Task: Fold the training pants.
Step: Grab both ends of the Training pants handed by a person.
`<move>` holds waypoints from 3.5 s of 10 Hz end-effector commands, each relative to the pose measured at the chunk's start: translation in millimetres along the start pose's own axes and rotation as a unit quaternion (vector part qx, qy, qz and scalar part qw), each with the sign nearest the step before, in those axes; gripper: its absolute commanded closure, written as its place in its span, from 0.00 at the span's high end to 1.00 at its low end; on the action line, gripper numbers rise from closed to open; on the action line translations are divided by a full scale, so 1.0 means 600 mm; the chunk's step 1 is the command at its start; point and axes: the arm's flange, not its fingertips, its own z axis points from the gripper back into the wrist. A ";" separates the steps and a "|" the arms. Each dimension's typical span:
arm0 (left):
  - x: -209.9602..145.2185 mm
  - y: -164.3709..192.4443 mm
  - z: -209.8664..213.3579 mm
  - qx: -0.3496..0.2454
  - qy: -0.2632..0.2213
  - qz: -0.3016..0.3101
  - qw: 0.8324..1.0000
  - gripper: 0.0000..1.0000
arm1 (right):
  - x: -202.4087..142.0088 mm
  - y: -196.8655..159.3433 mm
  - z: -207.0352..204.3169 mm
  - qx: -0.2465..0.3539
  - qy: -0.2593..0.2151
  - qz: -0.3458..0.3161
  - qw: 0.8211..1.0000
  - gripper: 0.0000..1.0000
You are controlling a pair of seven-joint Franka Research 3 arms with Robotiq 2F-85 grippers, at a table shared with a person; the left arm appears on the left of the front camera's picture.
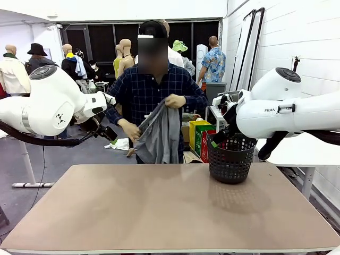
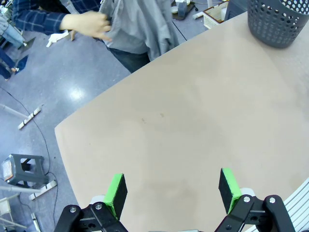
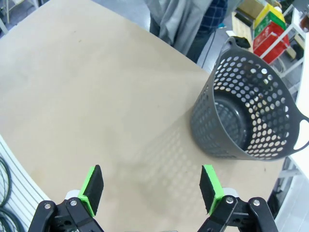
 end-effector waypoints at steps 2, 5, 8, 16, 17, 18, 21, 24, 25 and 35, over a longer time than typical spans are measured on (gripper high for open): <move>0.000 0.000 0.001 -0.001 -0.001 -0.001 1.000 1.00 | 0.001 0.000 0.001 0.000 -0.001 -0.002 1.000 1.00; 0.000 0.000 0.001 -0.001 -0.001 -0.001 1.000 1.00 | 0.001 0.000 0.001 0.000 -0.001 -0.002 1.000 1.00; 0.000 0.000 0.001 -0.001 -0.001 -0.001 1.000 1.00 | 0.001 0.000 0.001 0.000 -0.001 -0.002 1.000 1.00; 0.000 0.000 0.001 -0.001 -0.001 -0.001 1.000 1.00 | 0.001 0.000 0.001 0.000 -0.001 -0.002 1.000 1.00; 0.000 0.000 0.001 -0.001 -0.001 -0.001 1.000 1.00 | 0.001 0.000 0.001 0.000 -0.001 -0.002 1.000 1.00; 0.000 0.000 0.001 -0.001 -0.001 -0.001 1.000 1.00 | 0.001 0.000 0.001 0.000 -0.001 -0.002 1.000 1.00; 0.000 0.000 0.001 -0.001 -0.001 -0.001 1.000 1.00 | 0.001 0.000 0.001 0.000 -0.001 -0.002 1.000 1.00; 0.000 0.000 0.001 -0.001 -0.001 -0.001 1.000 1.00 | 0.001 0.000 0.001 0.000 -0.001 -0.002 1.000 1.00; 0.000 0.000 0.001 -0.001 -0.001 -0.001 1.000 1.00 | 0.001 0.000 0.001 0.000 -0.001 -0.002 1.000 1.00; 0.000 0.000 0.001 -0.001 -0.001 -0.001 1.000 1.00 | 0.001 0.000 0.001 0.000 -0.001 -0.002 1.000 1.00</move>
